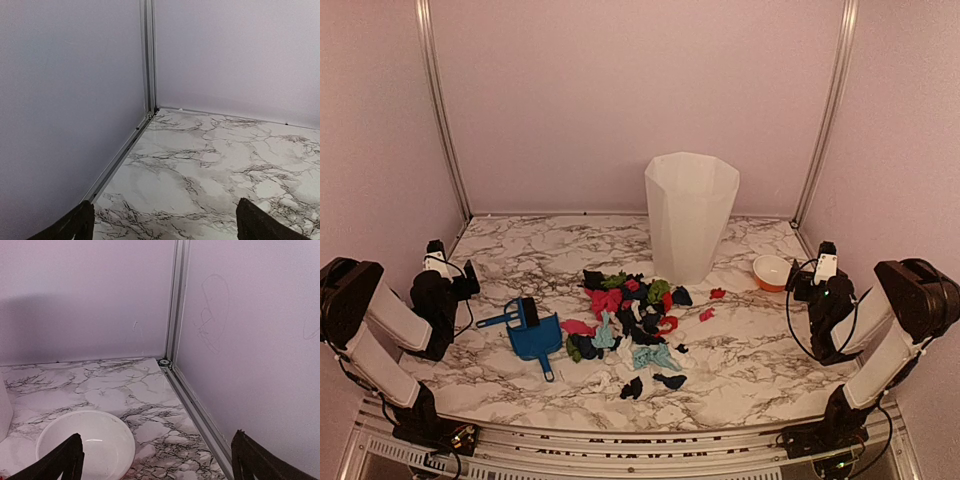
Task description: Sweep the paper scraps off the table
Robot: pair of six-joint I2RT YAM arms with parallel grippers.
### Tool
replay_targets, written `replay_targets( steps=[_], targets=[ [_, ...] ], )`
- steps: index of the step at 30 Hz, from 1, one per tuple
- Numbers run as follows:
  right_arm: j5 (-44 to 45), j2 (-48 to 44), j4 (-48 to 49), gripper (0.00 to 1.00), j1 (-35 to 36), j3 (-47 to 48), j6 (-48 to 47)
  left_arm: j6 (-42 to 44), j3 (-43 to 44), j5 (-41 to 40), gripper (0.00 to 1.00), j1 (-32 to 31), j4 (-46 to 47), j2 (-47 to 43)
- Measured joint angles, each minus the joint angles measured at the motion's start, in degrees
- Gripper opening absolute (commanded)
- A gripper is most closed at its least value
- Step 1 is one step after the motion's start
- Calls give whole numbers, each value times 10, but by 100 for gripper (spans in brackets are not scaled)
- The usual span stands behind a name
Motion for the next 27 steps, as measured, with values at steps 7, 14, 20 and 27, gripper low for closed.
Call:
replay_targets(
  steps=[7, 14, 20, 27],
  targets=[
    [0, 0, 0, 100, 0, 0, 0, 0, 0, 1, 99, 3, -3, 0],
    [0, 0, 0, 100, 0, 0, 0, 3, 52, 7, 99, 2, -119, -46],
    [15, -30, -42, 100, 12, 6, -10, -77, 207, 21, 99, -14, -351, -146],
    [70, -184, -263, 100, 161, 120, -30, -144, 297, 49, 99, -98, -577, -244]
  ],
)
